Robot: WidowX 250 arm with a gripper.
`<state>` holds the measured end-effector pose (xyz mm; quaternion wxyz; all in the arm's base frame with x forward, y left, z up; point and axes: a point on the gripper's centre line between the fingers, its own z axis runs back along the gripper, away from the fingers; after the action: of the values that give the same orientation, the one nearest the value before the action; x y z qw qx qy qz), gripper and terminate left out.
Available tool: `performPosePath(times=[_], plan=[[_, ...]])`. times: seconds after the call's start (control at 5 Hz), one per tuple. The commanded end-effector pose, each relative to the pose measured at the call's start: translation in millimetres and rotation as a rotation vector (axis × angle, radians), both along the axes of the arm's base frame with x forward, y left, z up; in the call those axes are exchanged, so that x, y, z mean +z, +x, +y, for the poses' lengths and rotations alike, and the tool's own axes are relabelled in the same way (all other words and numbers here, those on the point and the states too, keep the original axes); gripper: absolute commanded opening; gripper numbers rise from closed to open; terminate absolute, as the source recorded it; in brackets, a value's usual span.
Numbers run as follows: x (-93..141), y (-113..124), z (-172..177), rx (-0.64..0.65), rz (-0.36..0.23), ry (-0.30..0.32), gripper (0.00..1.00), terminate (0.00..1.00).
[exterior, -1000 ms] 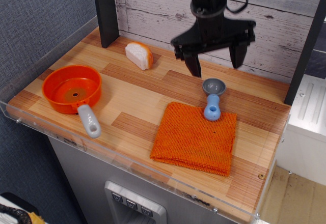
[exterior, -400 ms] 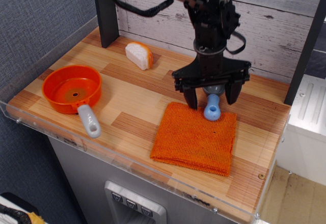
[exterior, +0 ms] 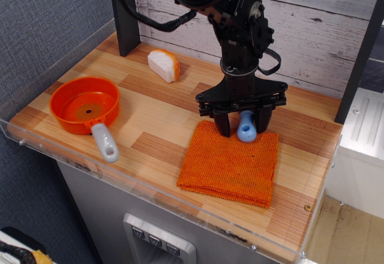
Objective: Pick up the ice cream scoop with the blue handle resting on the orange board and place it on the countertop to the right of the piece of cheese.
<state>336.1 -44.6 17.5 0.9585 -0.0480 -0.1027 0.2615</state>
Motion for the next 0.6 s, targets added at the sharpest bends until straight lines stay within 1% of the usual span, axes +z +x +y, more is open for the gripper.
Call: performPosePath(times=[0.0, 0.2, 0.4], plan=[[9.6, -5.3, 9.5, 0.028, -0.032, -0.017, 0.0, 0.0], [11.0, -5.5, 10.6, 0.031, -0.038, -0.015, 0.0, 0.0], [18.1, -3.3, 10.5, 0.035, -0.057, -0.017, 0.0, 0.0]])
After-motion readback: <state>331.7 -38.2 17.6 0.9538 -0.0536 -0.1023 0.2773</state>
